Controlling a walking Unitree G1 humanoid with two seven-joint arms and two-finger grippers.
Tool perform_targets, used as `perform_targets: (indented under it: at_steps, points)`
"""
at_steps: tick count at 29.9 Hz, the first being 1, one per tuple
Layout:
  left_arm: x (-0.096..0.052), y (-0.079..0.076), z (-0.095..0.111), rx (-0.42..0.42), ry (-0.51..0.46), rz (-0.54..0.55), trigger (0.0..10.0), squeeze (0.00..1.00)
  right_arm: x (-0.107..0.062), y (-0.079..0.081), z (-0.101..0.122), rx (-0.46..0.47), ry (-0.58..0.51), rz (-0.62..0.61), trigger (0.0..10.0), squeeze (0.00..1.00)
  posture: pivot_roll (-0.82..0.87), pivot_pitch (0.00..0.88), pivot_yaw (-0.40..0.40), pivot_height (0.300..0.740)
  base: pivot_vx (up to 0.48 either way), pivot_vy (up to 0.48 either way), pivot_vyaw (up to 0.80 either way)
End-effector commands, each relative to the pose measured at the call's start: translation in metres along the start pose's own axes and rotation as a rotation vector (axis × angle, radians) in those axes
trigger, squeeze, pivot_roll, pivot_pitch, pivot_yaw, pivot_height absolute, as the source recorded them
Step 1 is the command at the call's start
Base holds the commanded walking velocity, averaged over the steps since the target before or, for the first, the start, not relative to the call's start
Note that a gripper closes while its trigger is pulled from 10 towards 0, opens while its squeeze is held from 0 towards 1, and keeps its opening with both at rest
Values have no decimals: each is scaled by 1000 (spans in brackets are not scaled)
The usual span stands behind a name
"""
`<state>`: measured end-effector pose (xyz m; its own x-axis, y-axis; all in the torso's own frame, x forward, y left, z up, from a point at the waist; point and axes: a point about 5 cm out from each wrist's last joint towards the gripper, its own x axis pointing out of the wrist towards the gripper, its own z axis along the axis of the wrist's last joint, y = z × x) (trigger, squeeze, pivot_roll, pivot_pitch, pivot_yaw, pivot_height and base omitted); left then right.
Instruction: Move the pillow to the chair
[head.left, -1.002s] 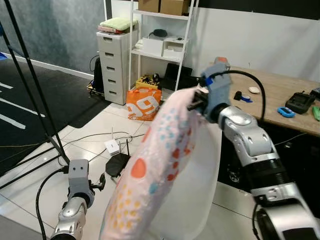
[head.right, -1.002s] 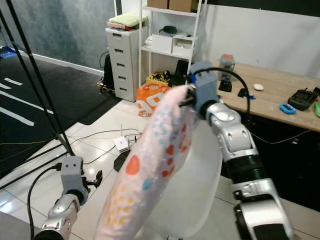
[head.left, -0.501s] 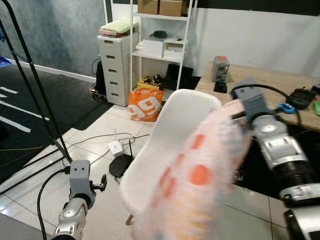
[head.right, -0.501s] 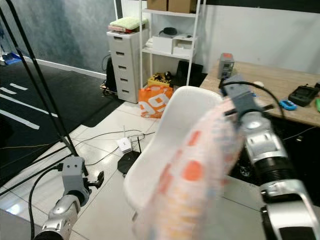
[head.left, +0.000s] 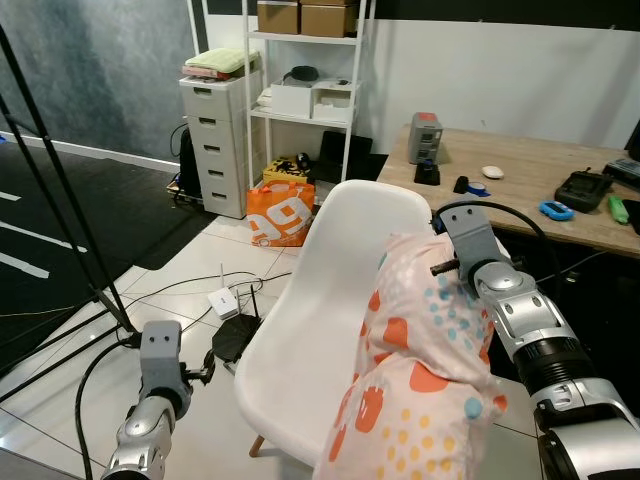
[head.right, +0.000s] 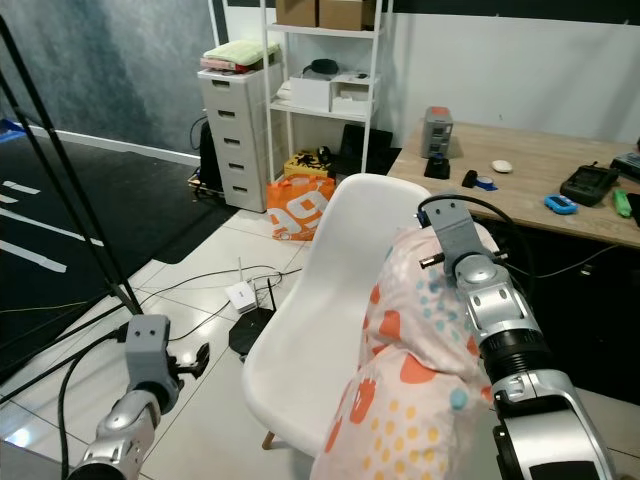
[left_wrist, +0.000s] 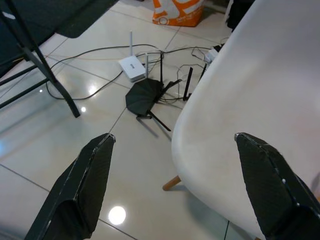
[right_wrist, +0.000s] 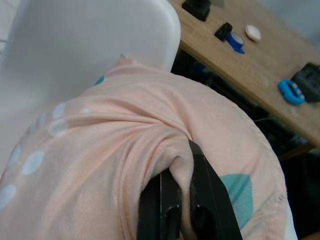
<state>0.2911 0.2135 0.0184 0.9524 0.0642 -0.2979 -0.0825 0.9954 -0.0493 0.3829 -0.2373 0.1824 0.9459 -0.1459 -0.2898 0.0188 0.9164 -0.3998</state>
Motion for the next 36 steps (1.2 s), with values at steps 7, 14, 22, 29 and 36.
perform_targets:
  at_steps: [7,14,22,29,36]
  points:
    - [1,0,1,0,1,-3,10000,0,-10,-104,26,97,-54,-336,10000,0,-186,20,-41,740,0,0,0]
    - [1,0,3,-2,-6,-6,10000,0,-49,-181,56,-19,-155,-708,10000,0,-187,21,-39,740,0,0,0]
    - [1,1,3,3,-7,-11,10000,0,-47,-174,71,-23,-234,-655,10000,0,-183,27,-35,740,0,0,0]
    - [0,1,3,10,-3,-16,10000,0,-8,-64,81,206,-379,26,10000,0,-179,20,-34,740,0,0,0]
    - [0,1,3,13,-1,-17,10000,0,-35,26,123,260,-598,629,10000,0,-180,13,-33,740,0,0,0]
